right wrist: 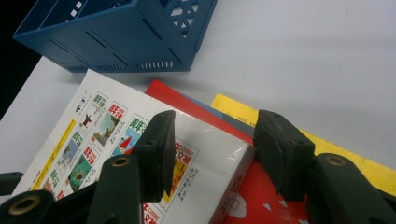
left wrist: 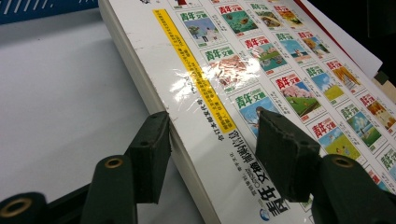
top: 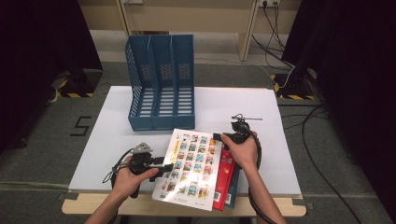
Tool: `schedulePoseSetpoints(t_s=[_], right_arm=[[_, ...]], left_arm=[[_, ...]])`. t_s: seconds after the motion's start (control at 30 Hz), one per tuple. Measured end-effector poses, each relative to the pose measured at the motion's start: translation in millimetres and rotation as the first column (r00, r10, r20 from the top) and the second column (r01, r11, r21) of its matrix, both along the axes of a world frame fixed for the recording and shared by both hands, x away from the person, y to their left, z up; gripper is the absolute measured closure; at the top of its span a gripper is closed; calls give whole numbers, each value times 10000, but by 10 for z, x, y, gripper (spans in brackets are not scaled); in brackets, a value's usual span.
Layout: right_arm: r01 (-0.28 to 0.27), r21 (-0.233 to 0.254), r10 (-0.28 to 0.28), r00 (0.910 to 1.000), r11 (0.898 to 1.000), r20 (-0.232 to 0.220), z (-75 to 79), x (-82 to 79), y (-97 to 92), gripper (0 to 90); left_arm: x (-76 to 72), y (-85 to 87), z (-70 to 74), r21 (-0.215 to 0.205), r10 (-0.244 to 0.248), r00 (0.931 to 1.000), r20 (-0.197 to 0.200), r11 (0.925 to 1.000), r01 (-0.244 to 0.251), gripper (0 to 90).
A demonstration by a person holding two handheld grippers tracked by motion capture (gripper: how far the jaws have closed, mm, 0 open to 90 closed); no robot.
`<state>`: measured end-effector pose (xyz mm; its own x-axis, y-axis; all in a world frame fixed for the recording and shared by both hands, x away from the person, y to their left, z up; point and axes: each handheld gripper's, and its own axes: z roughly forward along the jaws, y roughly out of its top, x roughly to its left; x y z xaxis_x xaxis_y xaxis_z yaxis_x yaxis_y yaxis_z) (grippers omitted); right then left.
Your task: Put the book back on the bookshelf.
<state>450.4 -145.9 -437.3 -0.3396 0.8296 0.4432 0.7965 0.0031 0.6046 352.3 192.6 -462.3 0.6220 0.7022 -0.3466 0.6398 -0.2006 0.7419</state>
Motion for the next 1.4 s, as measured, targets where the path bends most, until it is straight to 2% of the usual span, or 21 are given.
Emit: schedulePoseSetpoints(t_s=[0.13,0.23,0.3,0.33,0.37,0.53,0.63,0.67,0.73,1.17,1.27,1.4], right_arm=[[168,83,-169,9997,9998,158,10,-23,8,511],[364,741,-375,9992,9966,126,63,-57,-14,530],[362,930,-371,9993,9950,75,87,-65,-20,538],[340,1084,-335,9994,9935,-60,122,-90,-10,537],[261,988,-247,9996,9948,-157,128,-100,0,532],[285,918,-258,9992,9954,-305,108,-133,16,531],[285,1076,-221,9979,9938,-605,115,-155,14,538],[188,1169,-92,9966,9930,-815,114,-156,14,553],[-272,1699,535,9869,9851,-1523,90,-159,37,558],[-805,1182,962,9864,9897,-1332,78,-158,91,536],[-754,1200,920,9860,9899,-1394,71,-156,85,542],[-672,1454,889,9850,9871,-1480,59,-141,67,578]], left_arm=[[-11,-6,-30,77,183,9998,-39,9998,-183,447],[-25,-24,-72,429,368,9993,-58,9984,-365,453],[-30,-32,-91,541,451,9990,-25,9975,-449,457],[-33,-22,-101,444,479,9988,-78,9979,-475,462],[-40,-19,-103,328,555,9982,-232,9980,-548,462],[-28,-5,-104,349,458,9989,-141,9984,-453,462],[-22,1,-113,278,503,9985,-197,9984,-498,461],[-19,2,-114,288,504,9985,-215,9983,-498,461],[-13,5,-115,324,464,9986,-262,9984,-455,461],[-20,4,-100,350,487,9986,-185,9982,-481,460],[-20,5,-99,323,502,9985,-195,9982,-495,460],[-19,4,-97,421,485,9986,-187,9980,-477,460]])
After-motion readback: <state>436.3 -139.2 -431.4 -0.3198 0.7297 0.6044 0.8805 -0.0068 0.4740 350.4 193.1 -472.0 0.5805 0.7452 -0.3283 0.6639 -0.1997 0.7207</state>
